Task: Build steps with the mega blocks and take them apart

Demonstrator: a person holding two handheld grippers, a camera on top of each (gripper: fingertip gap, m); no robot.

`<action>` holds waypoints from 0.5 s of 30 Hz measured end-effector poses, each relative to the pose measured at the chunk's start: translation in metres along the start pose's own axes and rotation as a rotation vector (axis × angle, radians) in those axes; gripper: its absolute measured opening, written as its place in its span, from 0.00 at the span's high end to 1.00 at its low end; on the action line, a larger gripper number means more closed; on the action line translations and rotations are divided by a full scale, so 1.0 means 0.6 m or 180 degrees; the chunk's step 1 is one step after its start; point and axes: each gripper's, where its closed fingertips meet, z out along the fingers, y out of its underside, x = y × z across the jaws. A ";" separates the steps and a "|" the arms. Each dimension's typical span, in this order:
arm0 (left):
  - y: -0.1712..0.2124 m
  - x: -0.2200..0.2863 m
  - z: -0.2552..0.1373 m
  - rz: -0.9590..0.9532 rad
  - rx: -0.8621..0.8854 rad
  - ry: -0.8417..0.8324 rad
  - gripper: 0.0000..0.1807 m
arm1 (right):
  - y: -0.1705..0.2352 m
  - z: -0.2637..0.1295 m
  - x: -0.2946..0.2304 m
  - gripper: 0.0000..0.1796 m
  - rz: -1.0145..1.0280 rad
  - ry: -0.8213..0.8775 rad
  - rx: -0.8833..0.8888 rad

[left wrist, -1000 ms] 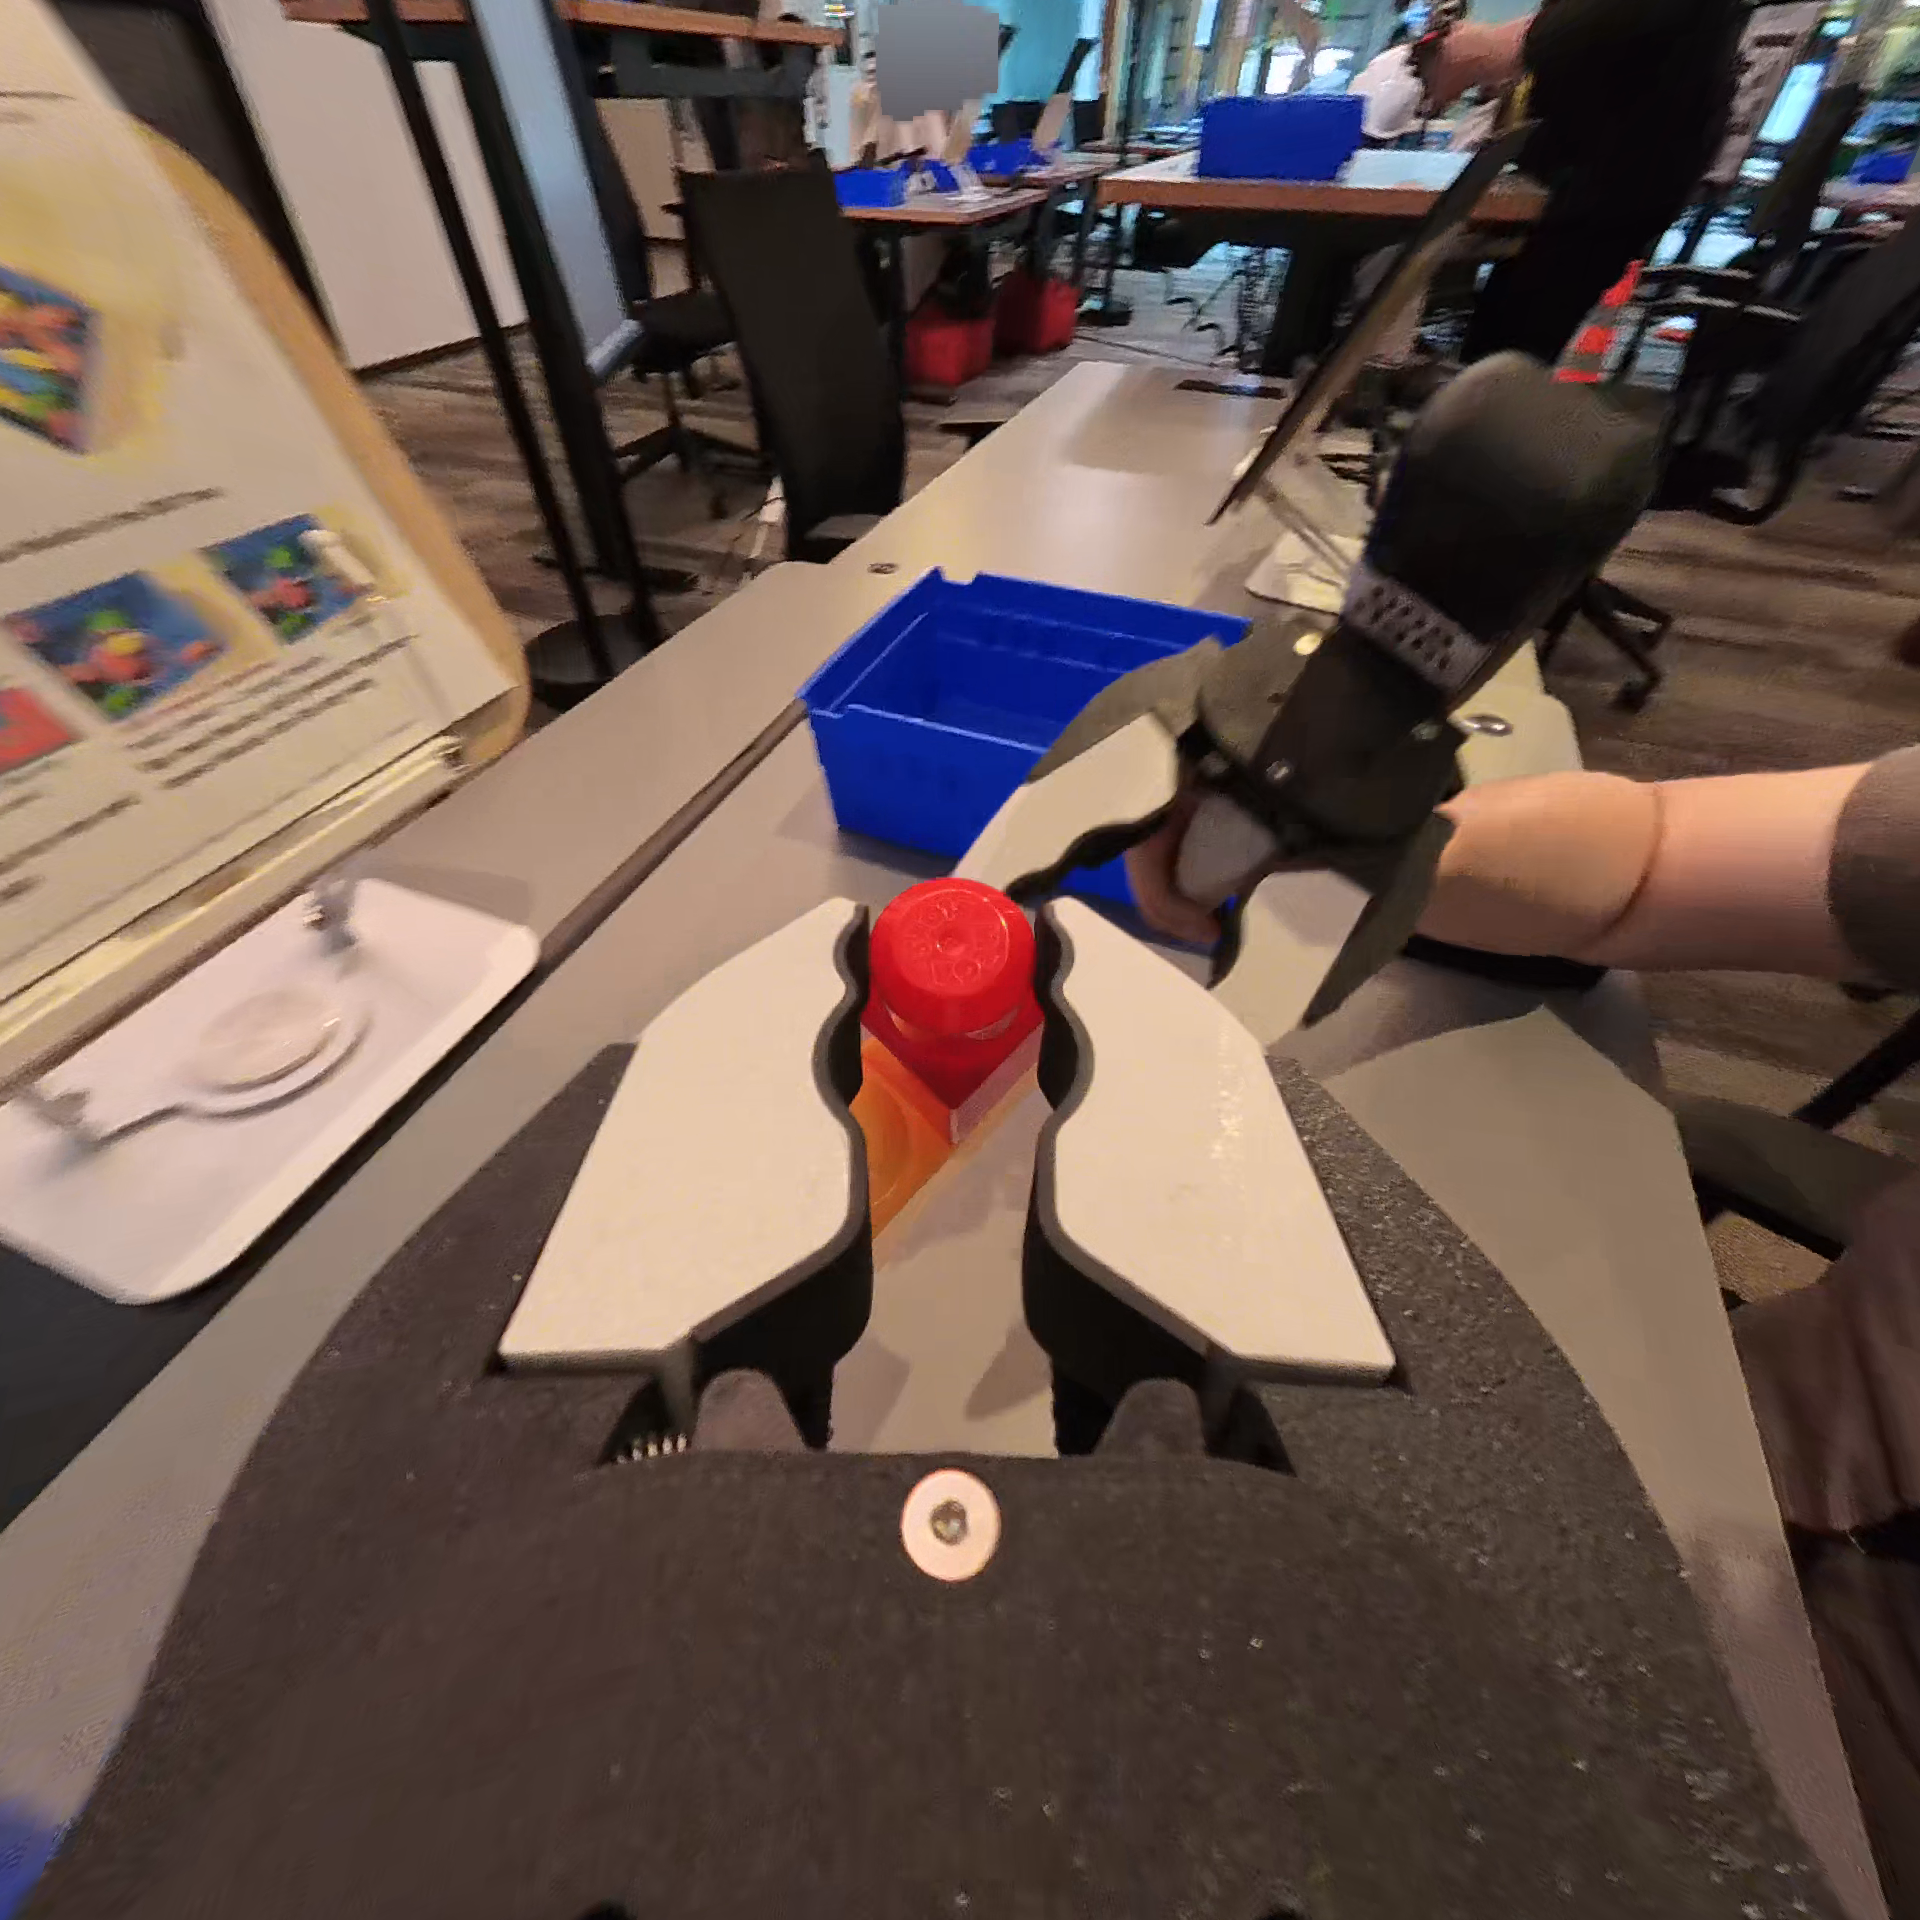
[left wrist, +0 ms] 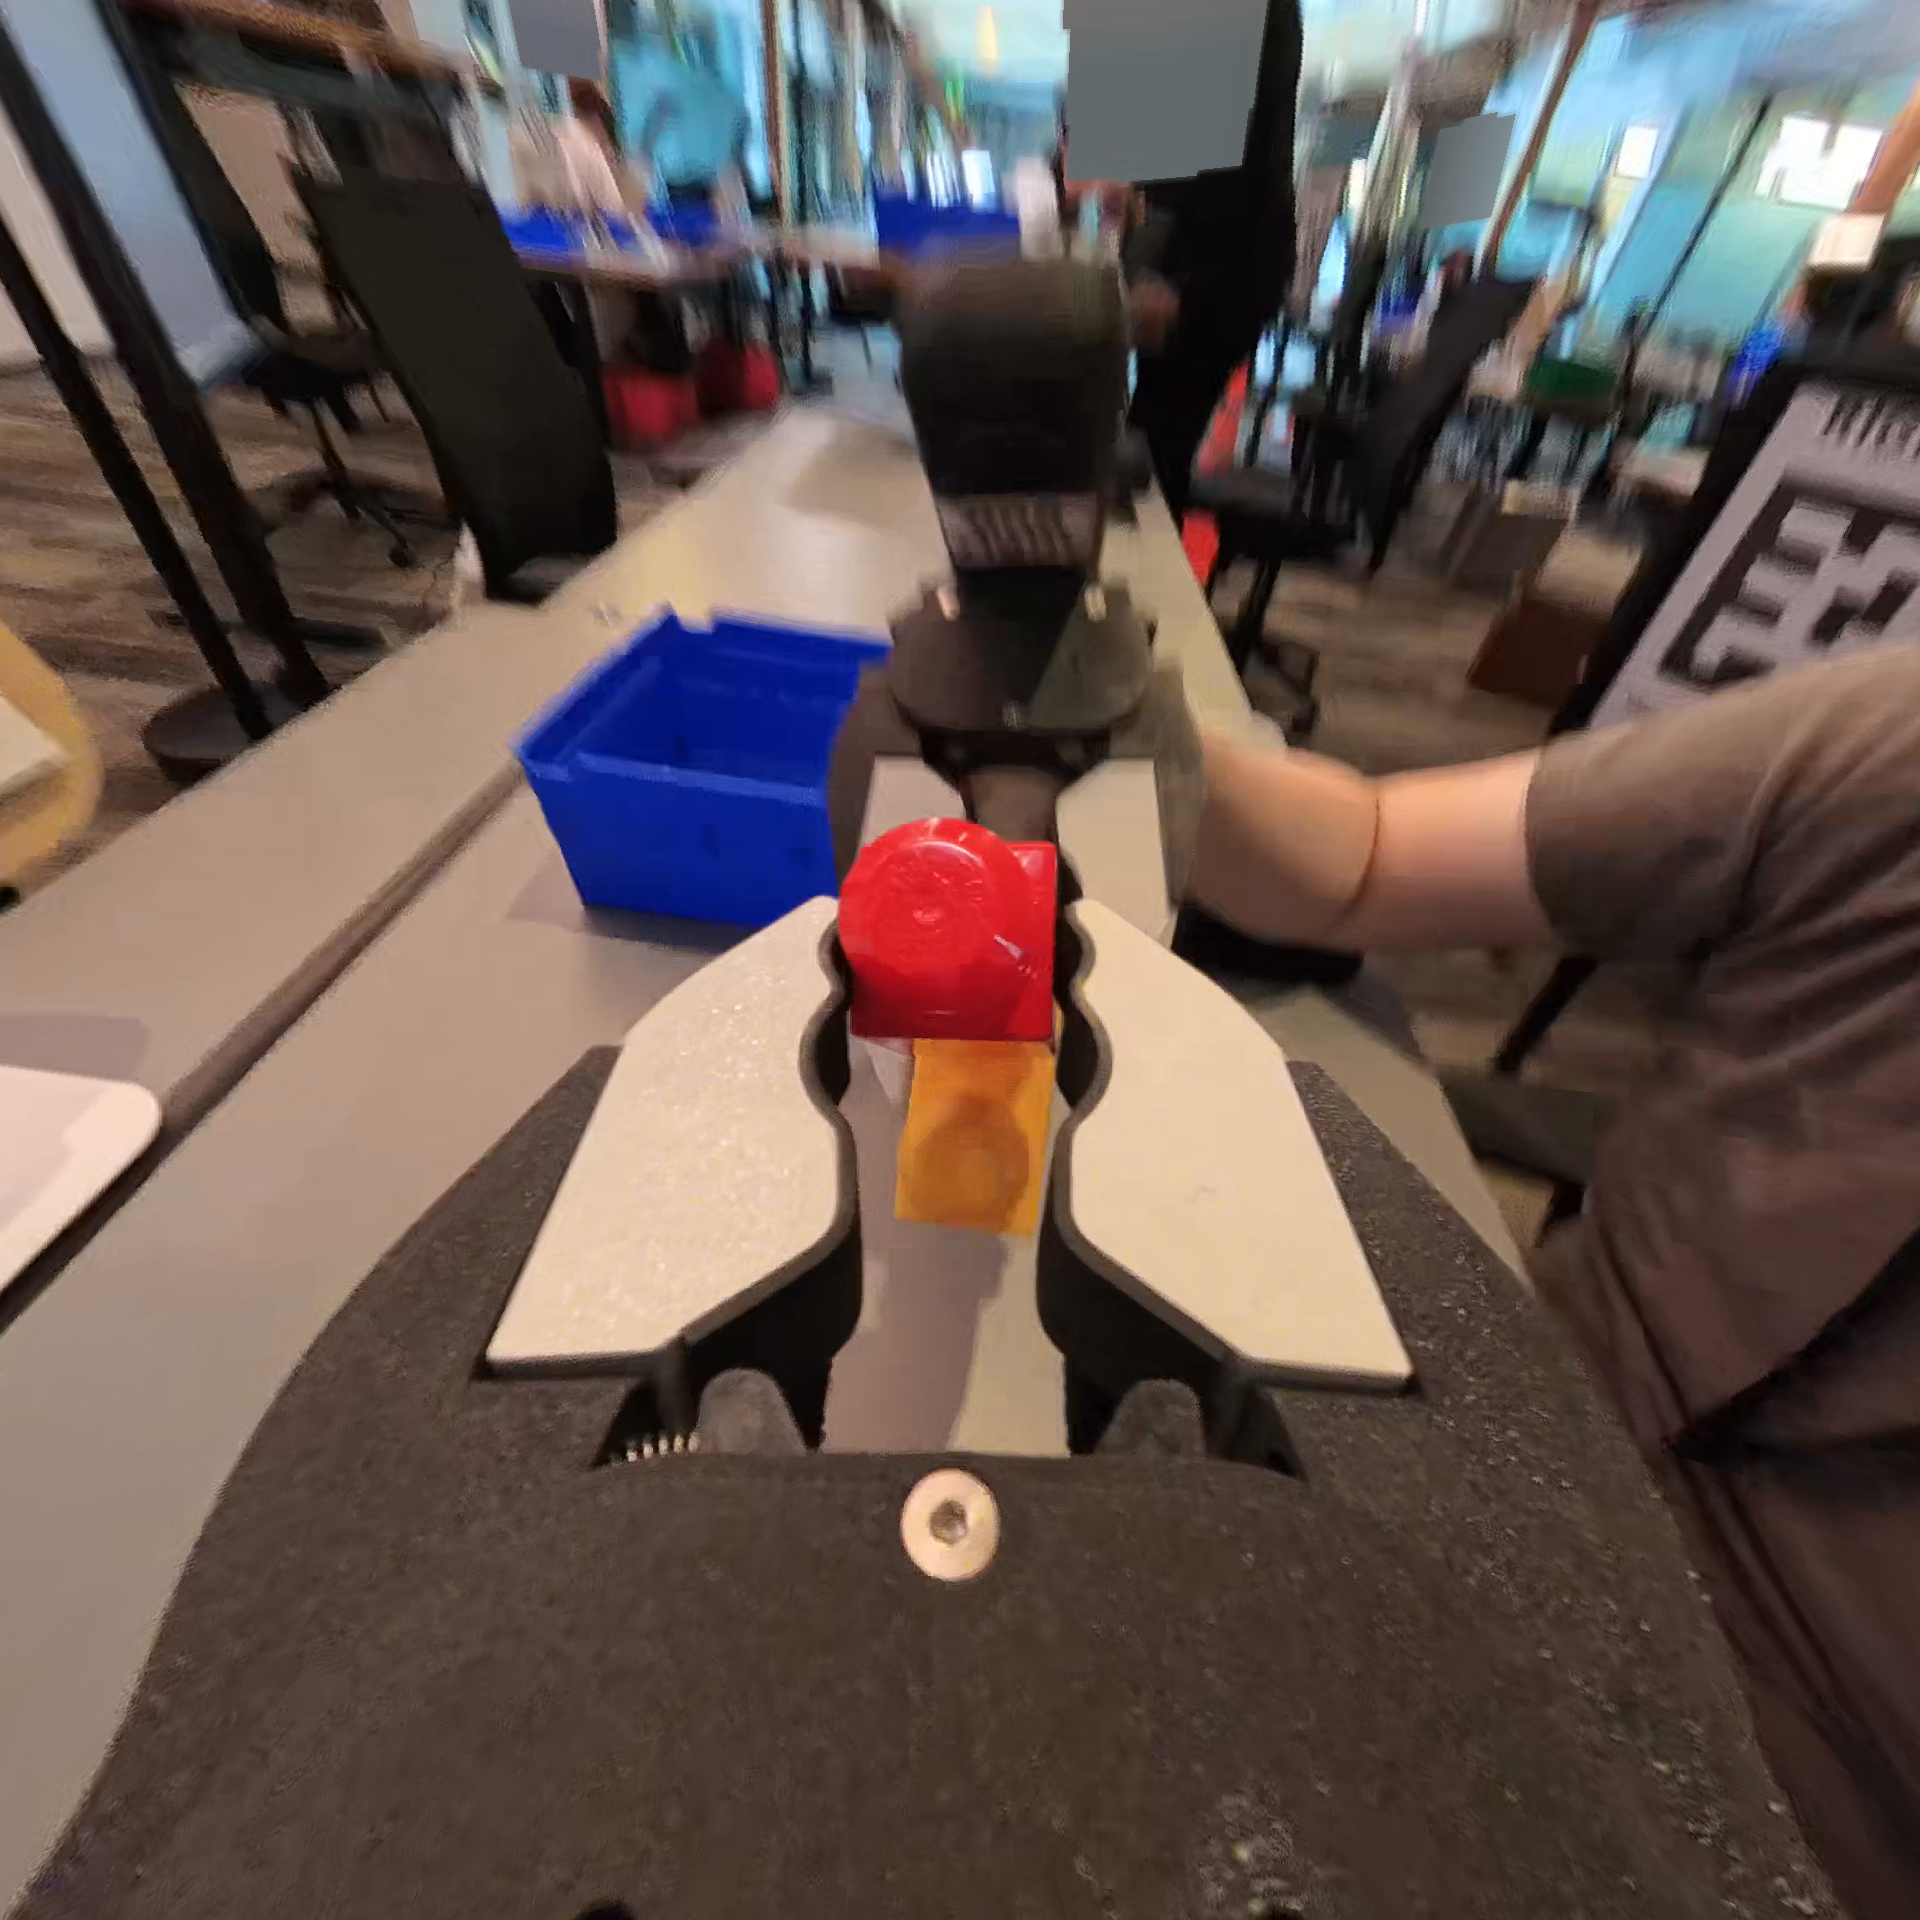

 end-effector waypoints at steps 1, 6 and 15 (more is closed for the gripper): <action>-0.026 -0.005 -0.018 -0.0122 0.0310 0.0010 0.80 | 0.012 -0.002 0.008 0.77 -0.0041 0.0096 -0.0157; -0.060 -0.022 -0.096 -0.0041 0.0542 -0.0218 0.80 | -0.004 -0.094 0.051 0.77 -0.0278 0.0833 -0.0294; -0.002 -0.006 -0.027 0.0182 -0.0187 -0.0217 0.80 | 0.340 -0.463 0.259 0.77 0.1933 0.3010 -0.1955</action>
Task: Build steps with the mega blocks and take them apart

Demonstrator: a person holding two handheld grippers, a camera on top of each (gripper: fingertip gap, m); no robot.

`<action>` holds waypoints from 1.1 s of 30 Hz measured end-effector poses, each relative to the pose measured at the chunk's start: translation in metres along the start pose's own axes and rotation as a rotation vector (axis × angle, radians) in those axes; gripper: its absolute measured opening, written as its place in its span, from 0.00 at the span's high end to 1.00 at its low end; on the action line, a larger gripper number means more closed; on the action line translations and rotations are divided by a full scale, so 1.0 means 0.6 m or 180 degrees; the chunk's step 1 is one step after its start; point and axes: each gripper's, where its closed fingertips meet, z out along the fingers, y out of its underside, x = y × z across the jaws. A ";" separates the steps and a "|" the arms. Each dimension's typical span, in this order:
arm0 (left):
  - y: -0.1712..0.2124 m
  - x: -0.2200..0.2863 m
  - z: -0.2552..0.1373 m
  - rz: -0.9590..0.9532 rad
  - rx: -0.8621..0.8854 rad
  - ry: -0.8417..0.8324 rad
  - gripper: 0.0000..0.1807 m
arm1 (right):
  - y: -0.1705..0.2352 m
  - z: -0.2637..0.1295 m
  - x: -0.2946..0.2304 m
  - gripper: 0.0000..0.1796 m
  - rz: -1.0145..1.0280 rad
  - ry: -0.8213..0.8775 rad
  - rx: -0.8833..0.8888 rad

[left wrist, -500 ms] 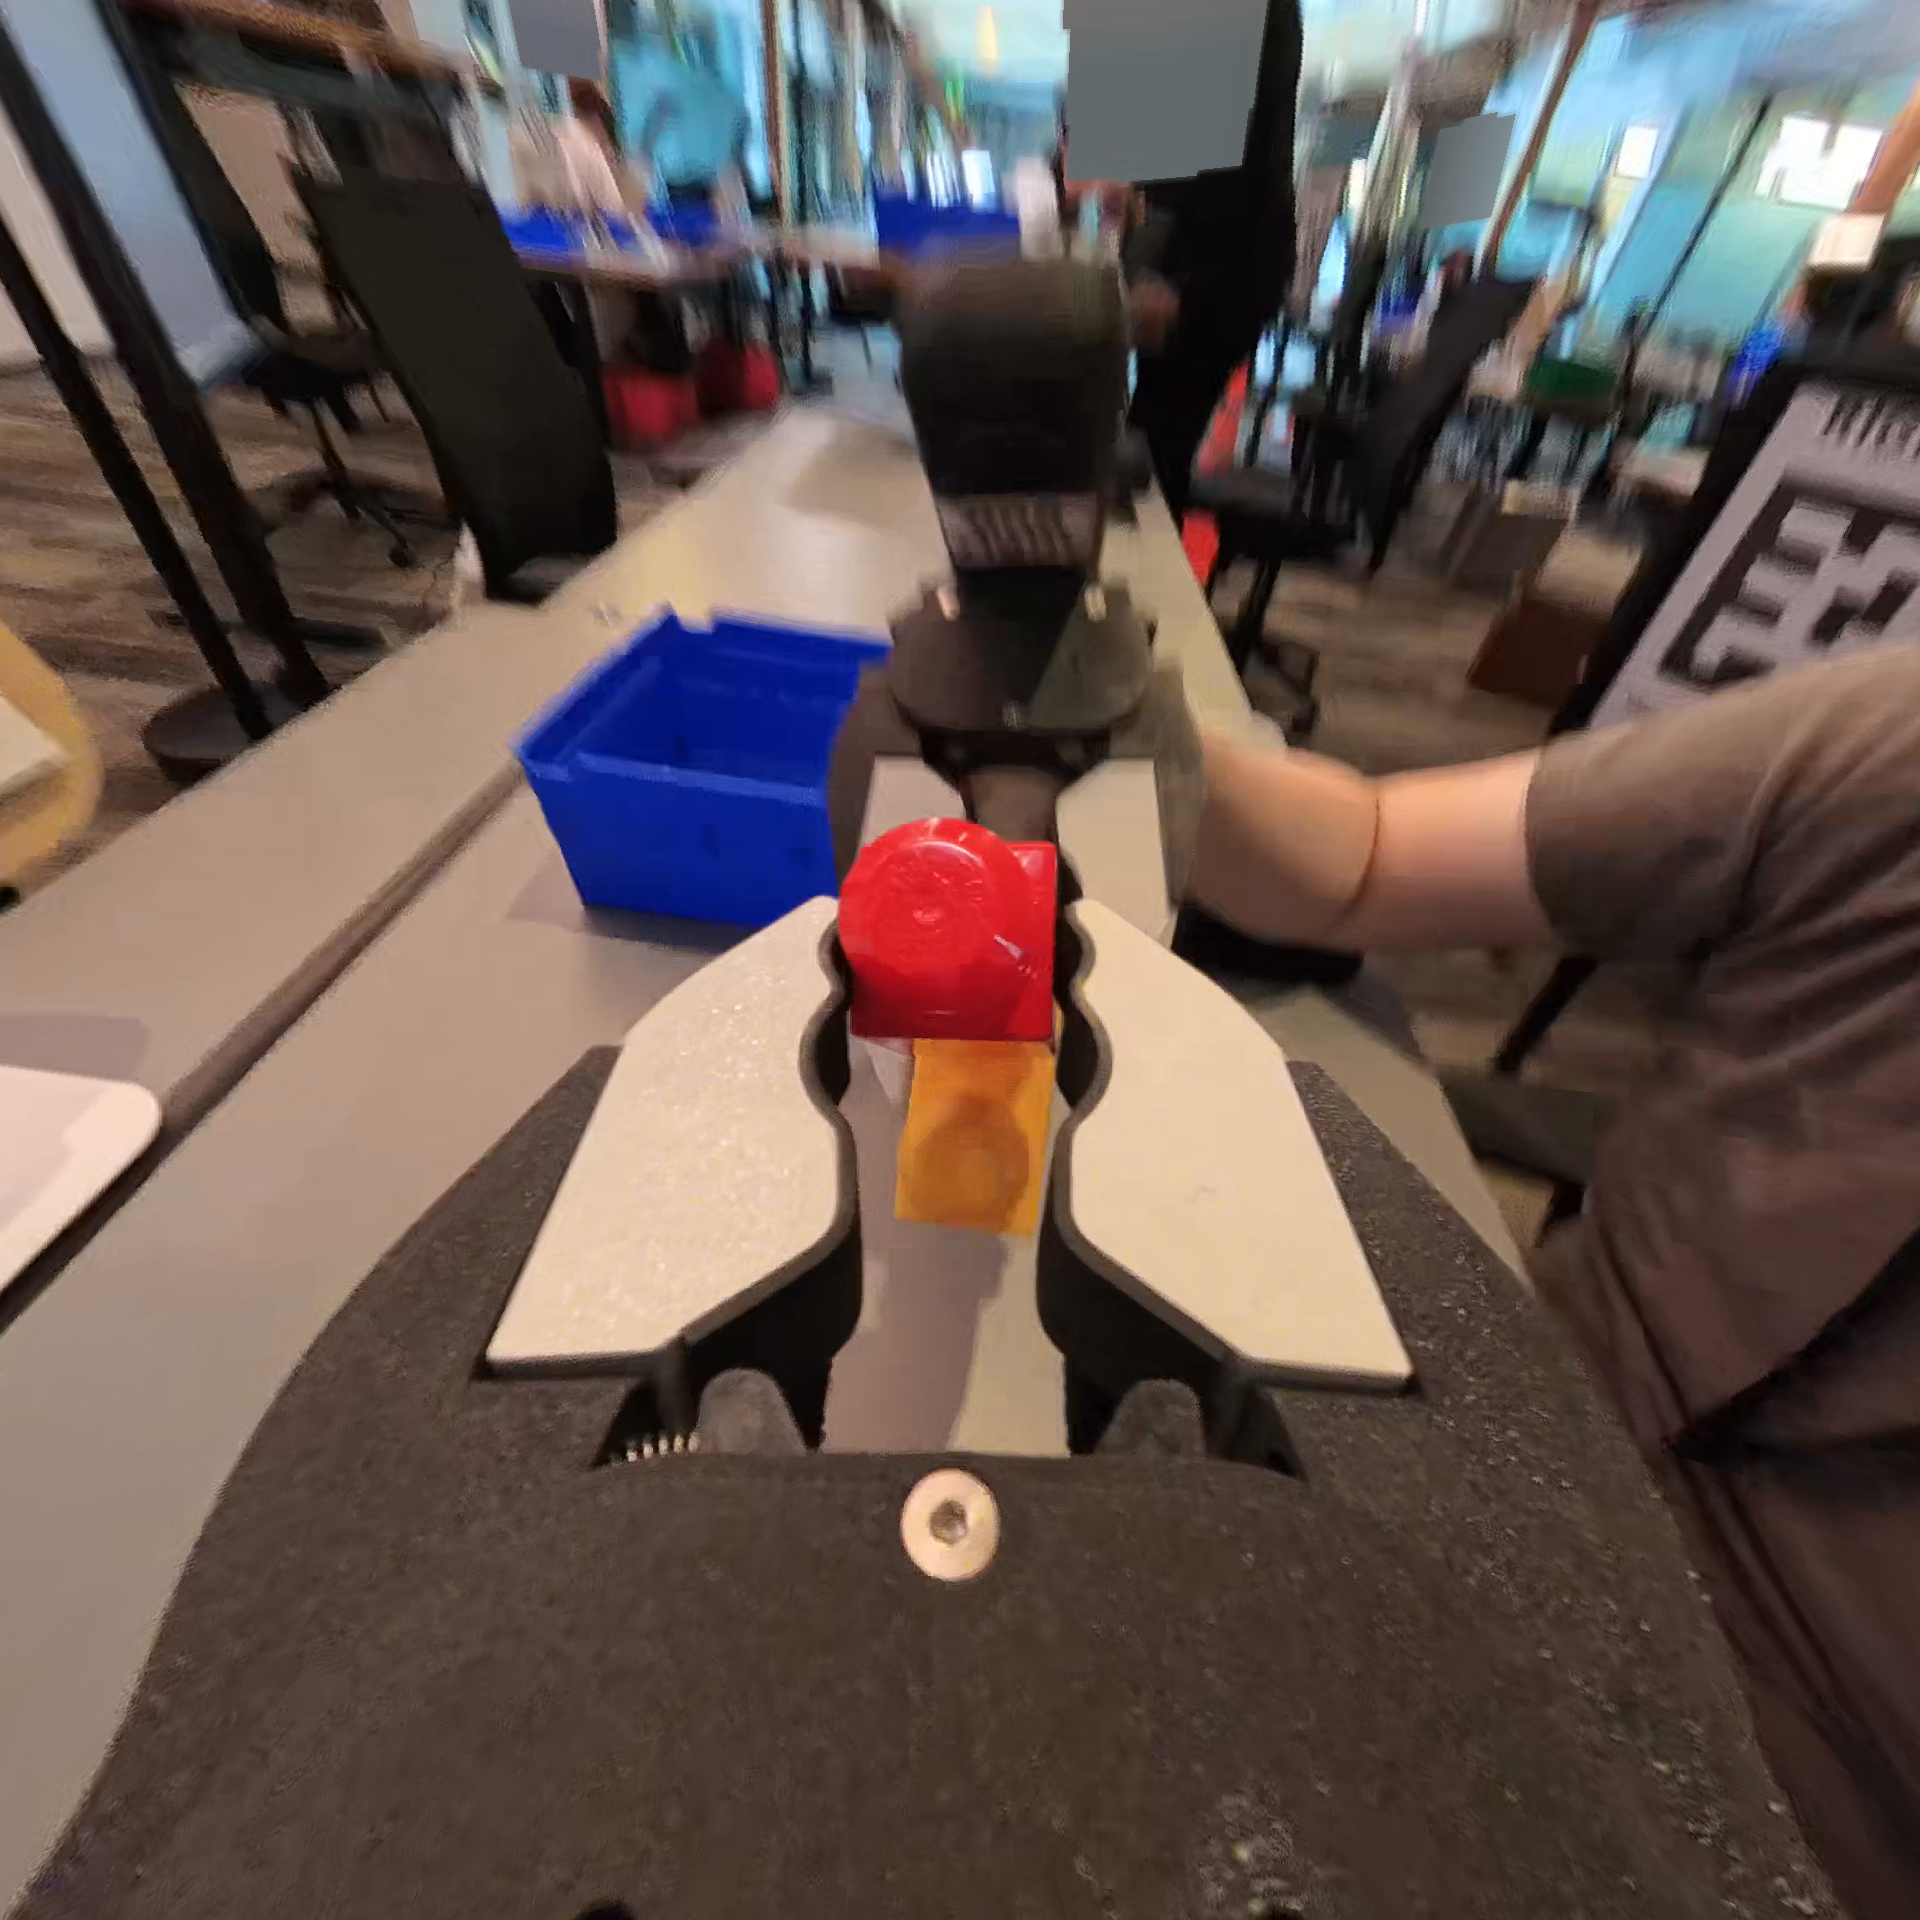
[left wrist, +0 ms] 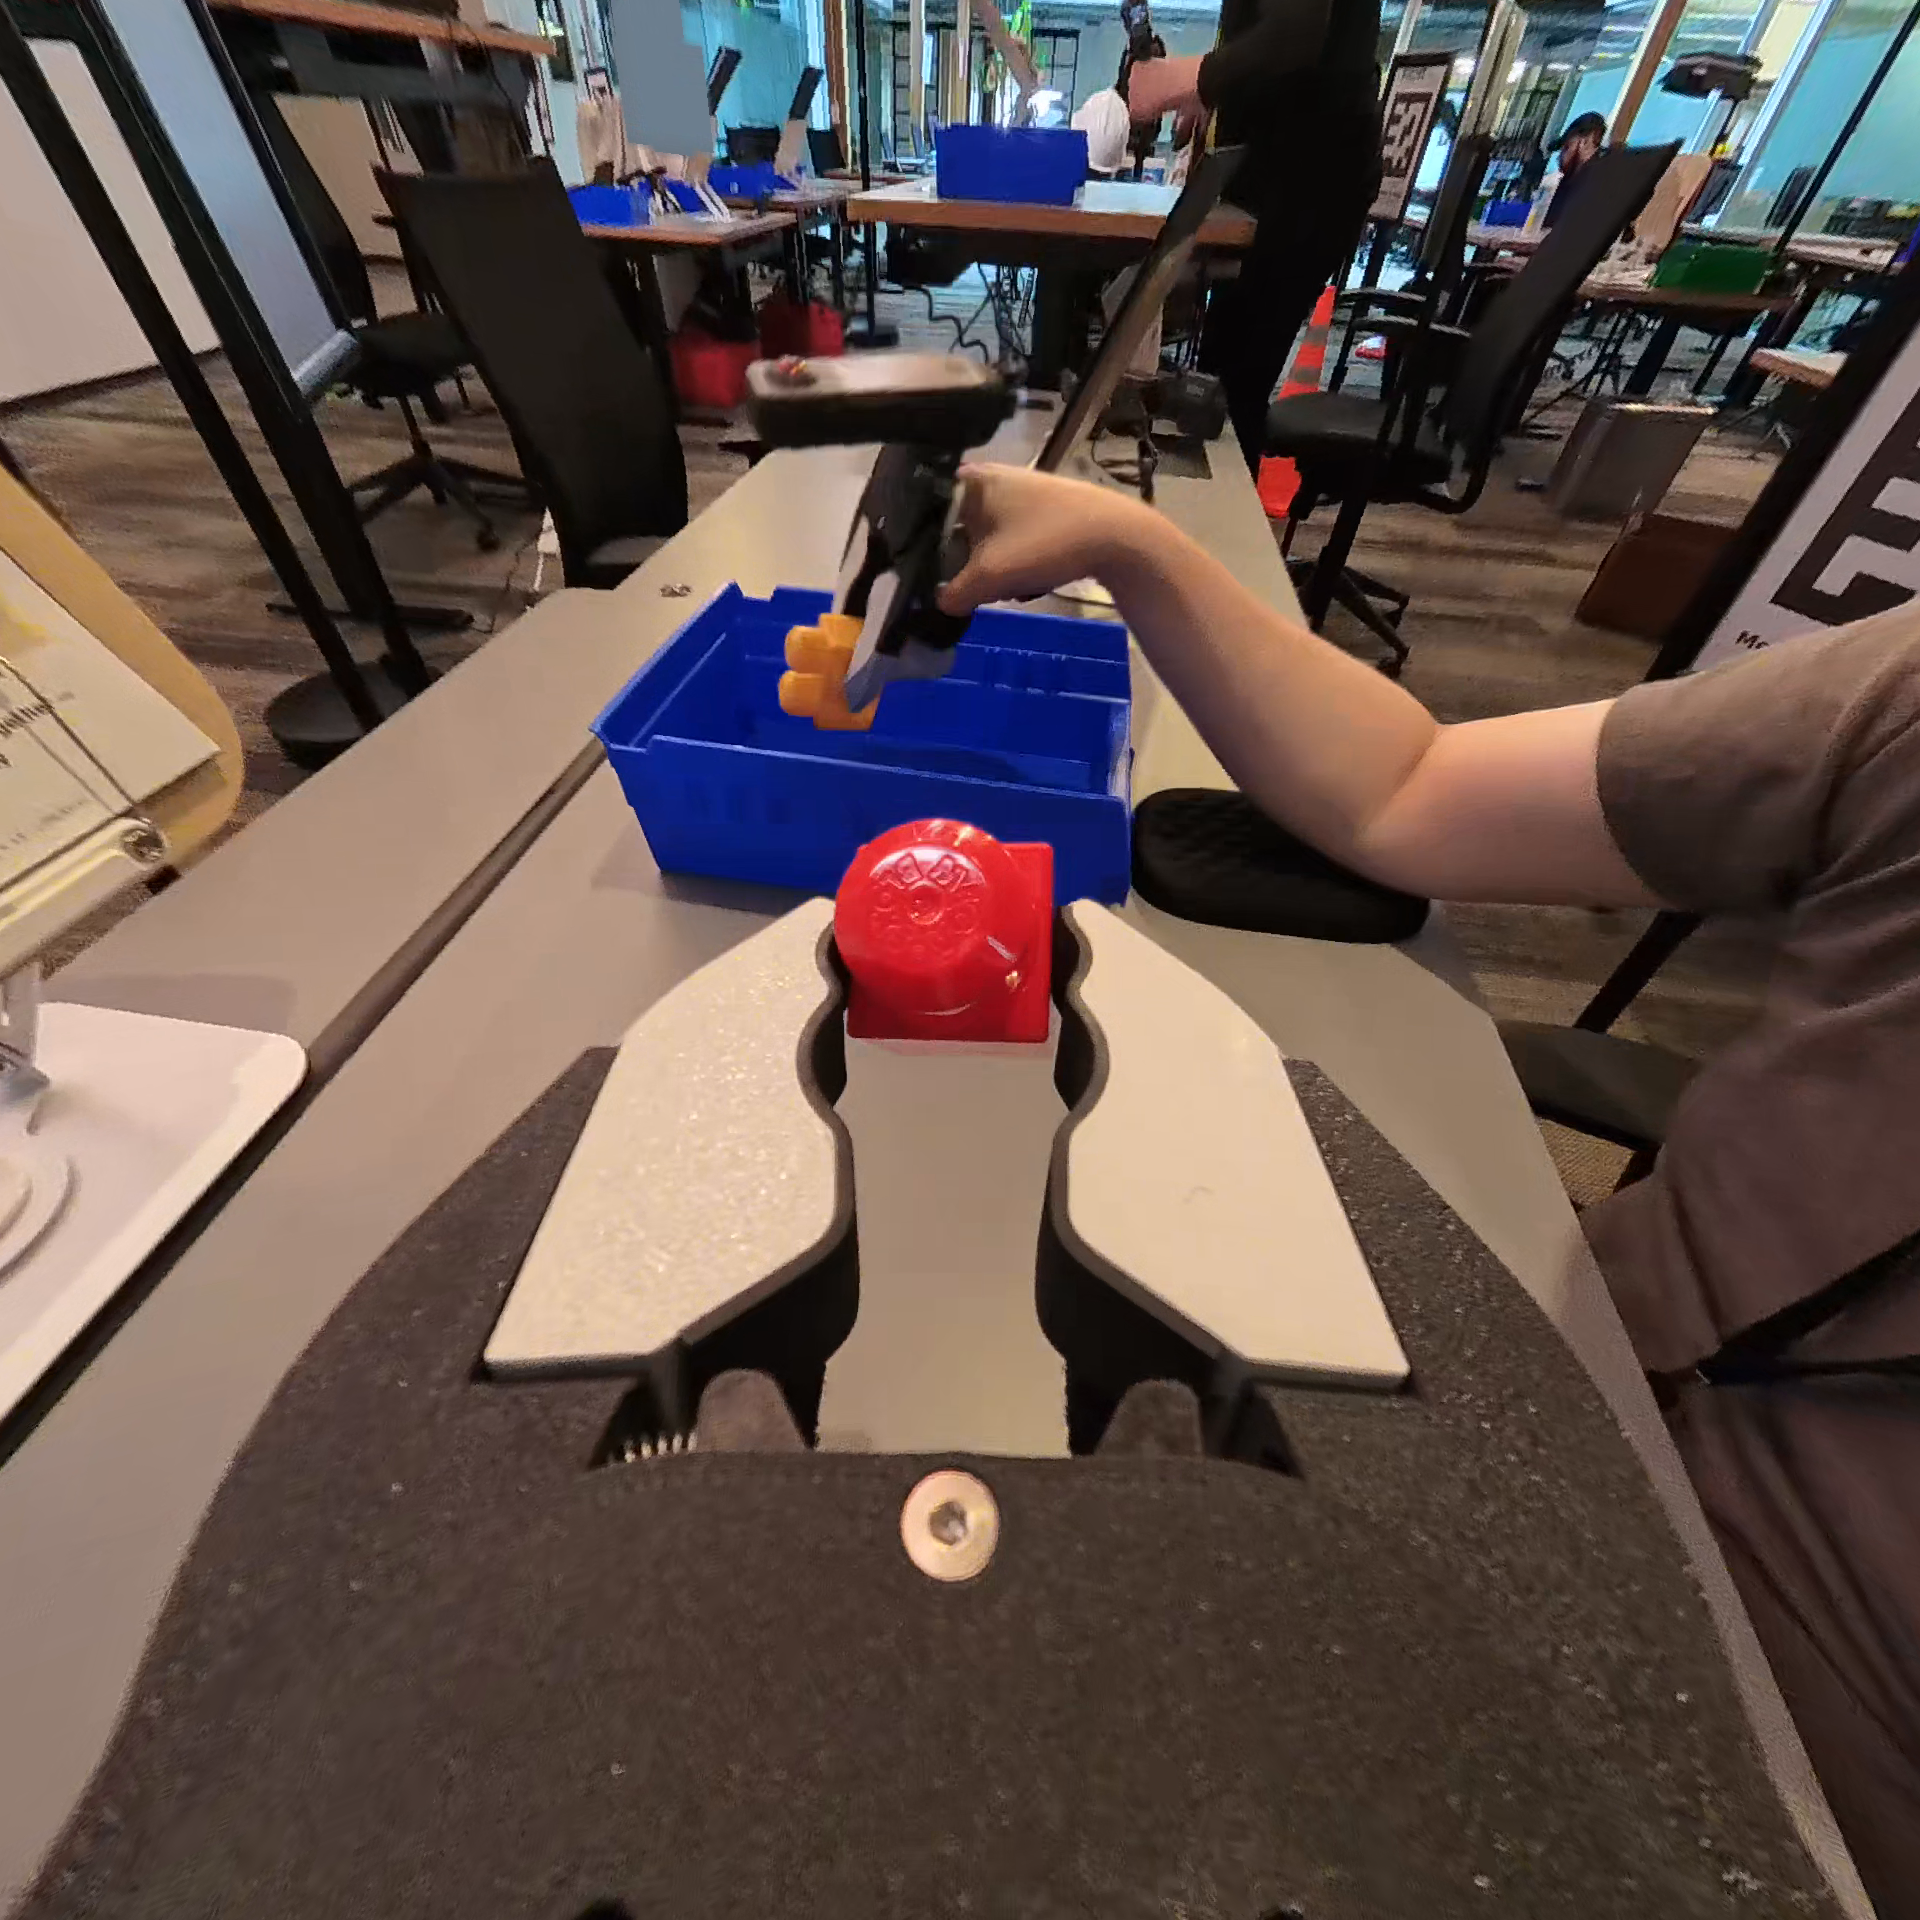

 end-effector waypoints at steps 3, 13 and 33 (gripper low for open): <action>0.007 0.000 0.016 -0.0211 0.0016 0.0080 0.80 | 0.022 0.054 0.022 0.77 -0.0081 0.0106 -0.0305; 0.022 -0.014 0.035 -0.0730 0.0041 0.0153 0.80 | -0.051 -0.063 -0.034 0.75 -0.0571 0.0473 0.0265; -0.053 0.007 0.026 -0.1636 0.0926 0.0606 0.77 | -0.215 -0.300 -0.486 0.80 -0.2686 0.0339 0.4052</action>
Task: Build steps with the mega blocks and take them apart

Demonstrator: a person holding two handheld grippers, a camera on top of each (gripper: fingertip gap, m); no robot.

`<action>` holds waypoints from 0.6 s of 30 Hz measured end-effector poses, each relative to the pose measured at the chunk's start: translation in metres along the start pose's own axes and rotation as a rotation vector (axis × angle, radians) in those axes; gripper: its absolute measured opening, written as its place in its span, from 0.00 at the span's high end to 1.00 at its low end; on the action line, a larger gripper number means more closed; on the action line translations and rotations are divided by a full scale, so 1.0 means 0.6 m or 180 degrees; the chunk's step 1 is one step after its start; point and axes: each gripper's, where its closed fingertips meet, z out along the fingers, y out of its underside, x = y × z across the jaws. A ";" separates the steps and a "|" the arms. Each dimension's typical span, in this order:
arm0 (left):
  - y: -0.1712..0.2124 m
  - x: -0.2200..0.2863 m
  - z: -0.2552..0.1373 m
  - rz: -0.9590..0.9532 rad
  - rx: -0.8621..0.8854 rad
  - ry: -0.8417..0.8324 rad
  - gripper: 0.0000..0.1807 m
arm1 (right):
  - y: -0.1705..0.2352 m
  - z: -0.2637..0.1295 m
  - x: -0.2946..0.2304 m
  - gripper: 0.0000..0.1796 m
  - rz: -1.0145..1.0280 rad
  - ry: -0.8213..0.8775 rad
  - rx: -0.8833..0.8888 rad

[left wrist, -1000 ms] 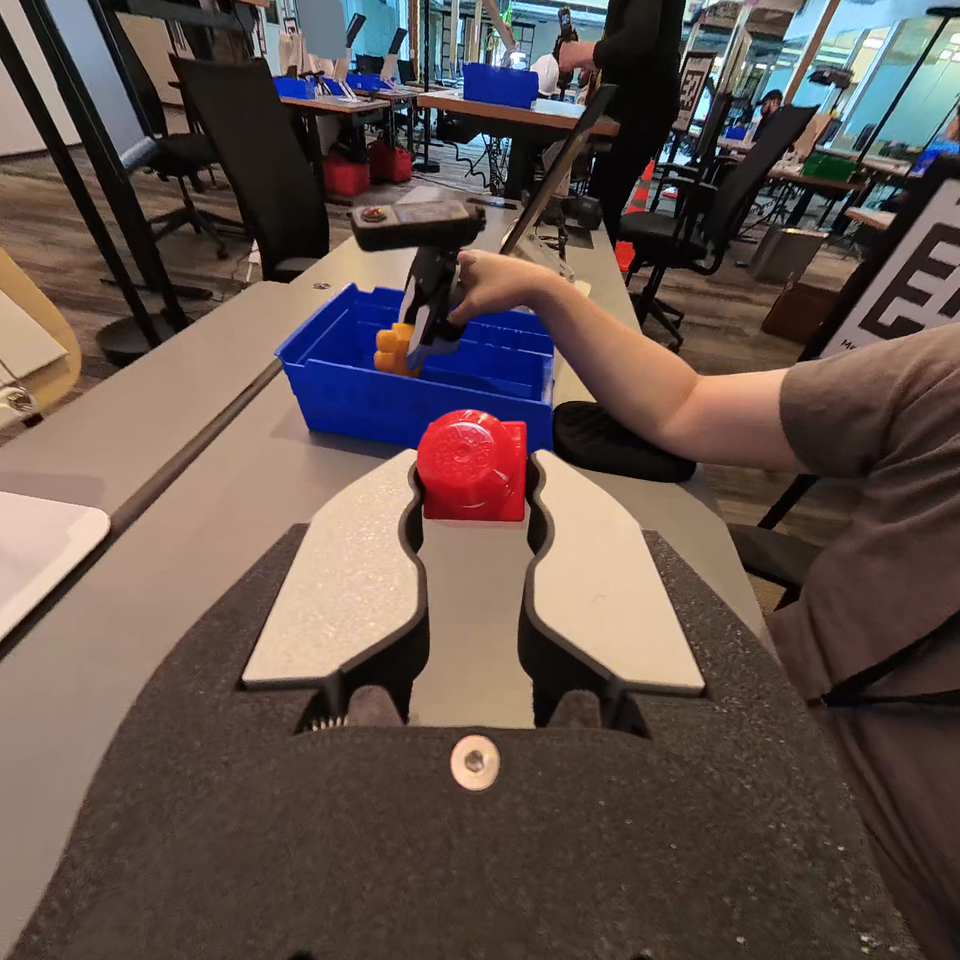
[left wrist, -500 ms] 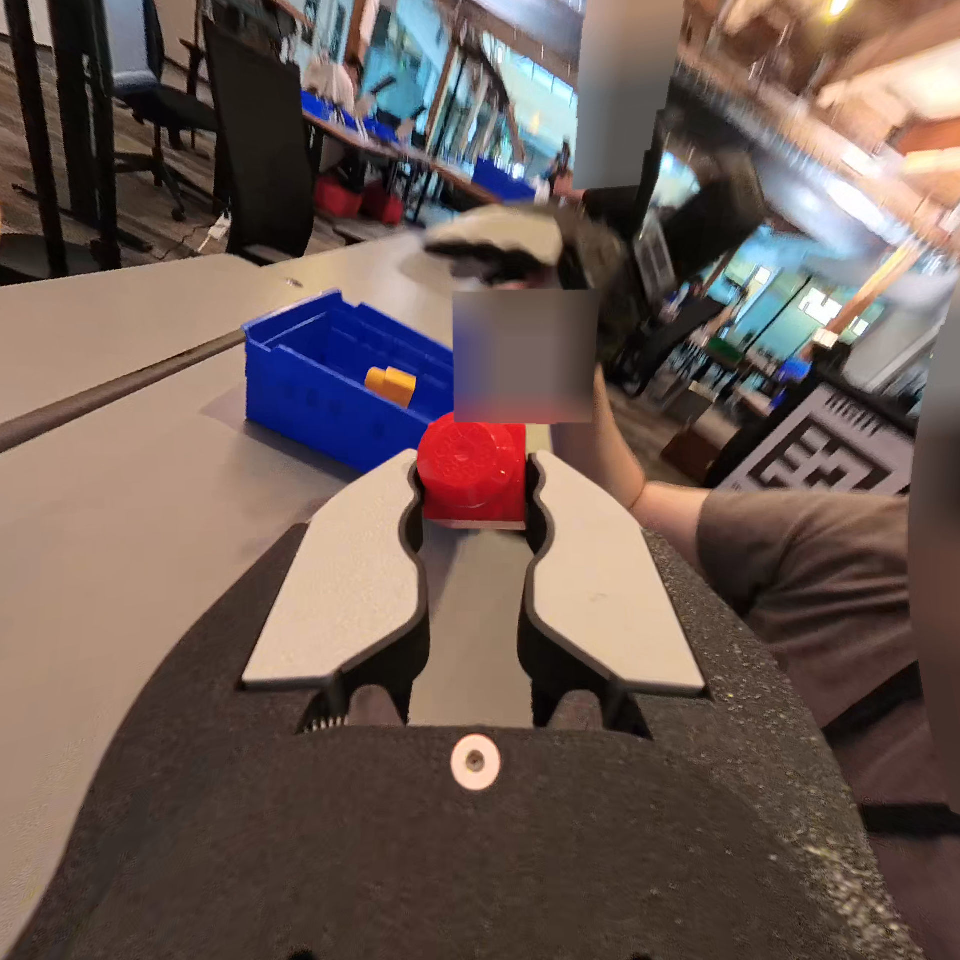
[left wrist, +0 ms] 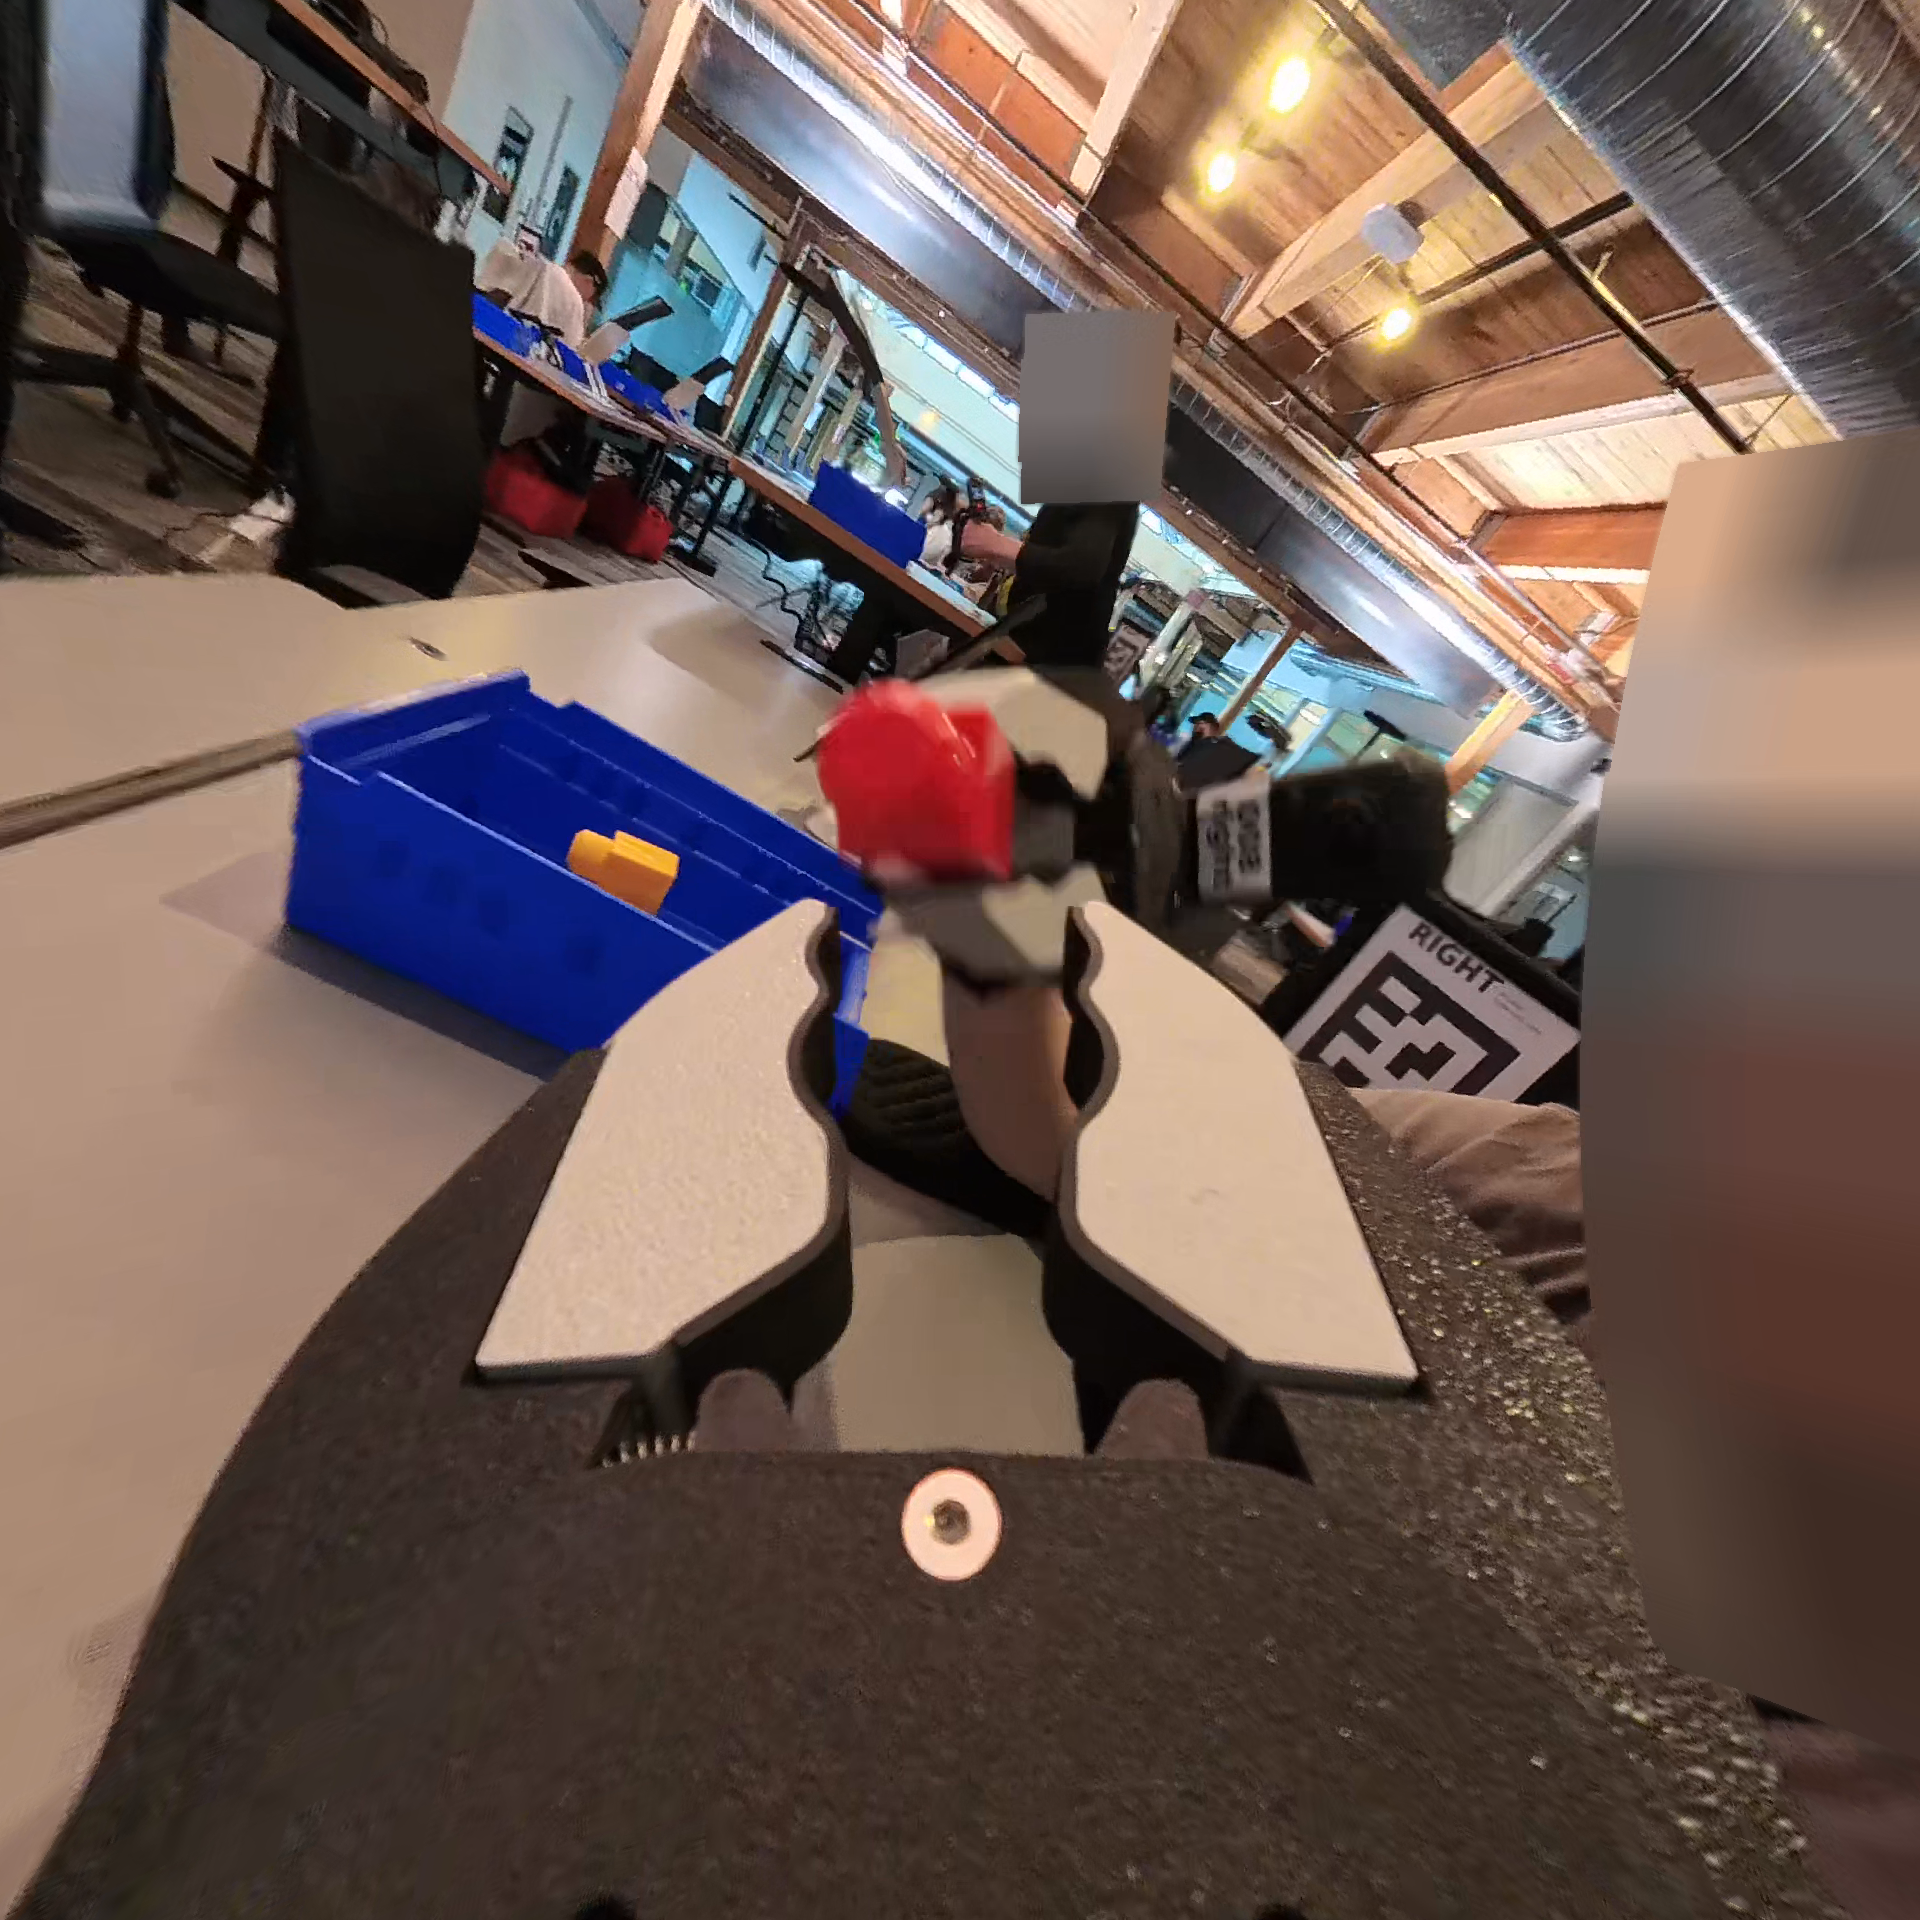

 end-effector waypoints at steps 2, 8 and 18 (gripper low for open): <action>-0.030 0.002 -0.036 0.0245 0.0054 -0.0258 0.77 | 0.053 -0.037 0.074 0.80 0.0255 0.0039 -0.0521; -0.025 -0.074 -0.253 0.0847 -0.1198 -0.2554 0.77 | 0.350 -0.201 0.132 0.80 0.2005 -0.0505 -0.2474; 0.075 -0.109 -0.592 -0.0750 -0.1740 -0.4454 0.77 | 0.542 -0.232 0.014 0.77 0.2306 -0.1338 -0.3718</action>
